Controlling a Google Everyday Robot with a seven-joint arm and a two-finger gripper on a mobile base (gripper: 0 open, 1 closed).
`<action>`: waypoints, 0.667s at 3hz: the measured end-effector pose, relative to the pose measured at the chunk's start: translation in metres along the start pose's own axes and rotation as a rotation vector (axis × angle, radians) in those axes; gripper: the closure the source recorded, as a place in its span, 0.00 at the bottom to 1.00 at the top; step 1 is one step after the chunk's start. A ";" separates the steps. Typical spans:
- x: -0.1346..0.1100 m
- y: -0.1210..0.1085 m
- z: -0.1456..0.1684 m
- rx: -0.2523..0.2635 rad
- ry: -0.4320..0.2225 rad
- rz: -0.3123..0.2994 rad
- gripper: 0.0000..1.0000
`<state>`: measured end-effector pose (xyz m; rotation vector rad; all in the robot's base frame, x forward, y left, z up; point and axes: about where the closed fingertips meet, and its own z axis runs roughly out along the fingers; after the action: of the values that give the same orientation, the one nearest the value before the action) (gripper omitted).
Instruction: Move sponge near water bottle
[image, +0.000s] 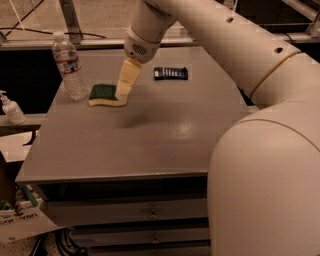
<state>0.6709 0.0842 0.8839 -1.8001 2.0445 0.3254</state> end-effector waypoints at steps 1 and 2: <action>0.019 -0.001 -0.044 -0.012 -0.066 0.040 0.00; 0.054 -0.007 -0.088 0.010 -0.125 0.079 0.00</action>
Offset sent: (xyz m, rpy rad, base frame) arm -0.0145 -0.1472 0.0855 0.1842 -0.0049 -0.1057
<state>0.6607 -0.0021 0.9396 -1.6532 2.0294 0.4380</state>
